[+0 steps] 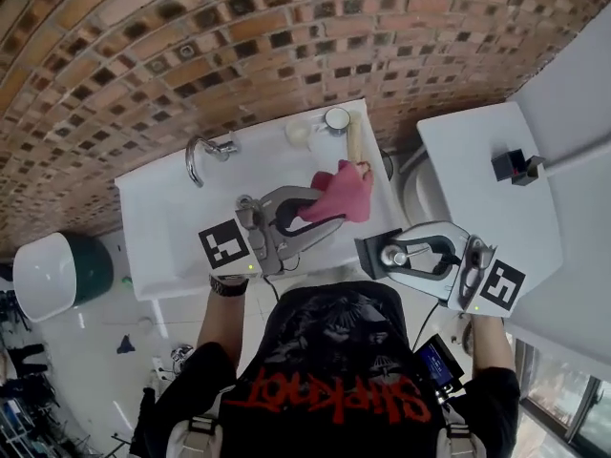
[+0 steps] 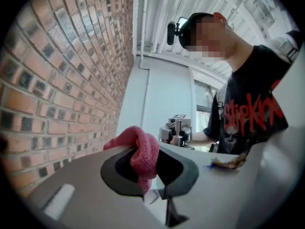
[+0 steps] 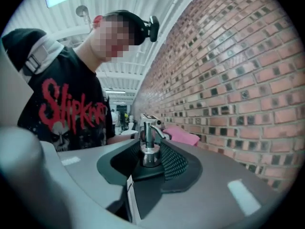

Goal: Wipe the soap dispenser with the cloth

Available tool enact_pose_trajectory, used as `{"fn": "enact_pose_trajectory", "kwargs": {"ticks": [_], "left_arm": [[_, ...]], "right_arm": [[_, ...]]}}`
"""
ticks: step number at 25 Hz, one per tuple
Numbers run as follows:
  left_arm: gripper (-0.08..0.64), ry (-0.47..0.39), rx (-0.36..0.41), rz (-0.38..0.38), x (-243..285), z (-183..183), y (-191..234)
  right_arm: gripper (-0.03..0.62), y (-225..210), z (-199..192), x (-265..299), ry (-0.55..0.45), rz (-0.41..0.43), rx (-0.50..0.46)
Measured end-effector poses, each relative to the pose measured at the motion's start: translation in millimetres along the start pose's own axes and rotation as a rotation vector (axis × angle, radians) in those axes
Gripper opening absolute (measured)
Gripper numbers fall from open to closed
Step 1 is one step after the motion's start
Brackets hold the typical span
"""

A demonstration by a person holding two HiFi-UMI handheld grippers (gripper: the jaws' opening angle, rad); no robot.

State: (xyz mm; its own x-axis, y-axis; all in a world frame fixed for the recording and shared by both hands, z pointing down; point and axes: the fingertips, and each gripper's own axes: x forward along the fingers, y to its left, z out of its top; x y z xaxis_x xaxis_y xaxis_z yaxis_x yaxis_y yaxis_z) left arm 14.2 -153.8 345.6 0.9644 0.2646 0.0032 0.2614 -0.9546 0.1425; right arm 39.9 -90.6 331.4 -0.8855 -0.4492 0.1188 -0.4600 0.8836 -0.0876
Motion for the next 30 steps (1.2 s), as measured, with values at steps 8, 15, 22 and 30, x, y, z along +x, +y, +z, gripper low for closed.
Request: {"fn": "enact_pose_trajectory", "kwargs": {"ticks": [8, 15, 22, 30], "left_arm": [[0.051, 0.082, 0.122, -0.332, 16, -5, -50], [0.051, 0.045, 0.020, -0.417, 12, -24, -56], [0.051, 0.293, 0.150, -0.291, 28, -91, -39], [0.051, 0.081, 0.134, -0.223, 8, -42, -63]], "right_arm": [[0.133, 31, -7, 12, 0.115, 0.175, -0.113], [0.133, 40, 27, 0, -0.011, 0.214, -0.083], [0.133, 38, 74, -26, -0.160, 0.212, -0.109], [0.135, -18, 62, -58, -0.194, -0.072, -0.136]]}}
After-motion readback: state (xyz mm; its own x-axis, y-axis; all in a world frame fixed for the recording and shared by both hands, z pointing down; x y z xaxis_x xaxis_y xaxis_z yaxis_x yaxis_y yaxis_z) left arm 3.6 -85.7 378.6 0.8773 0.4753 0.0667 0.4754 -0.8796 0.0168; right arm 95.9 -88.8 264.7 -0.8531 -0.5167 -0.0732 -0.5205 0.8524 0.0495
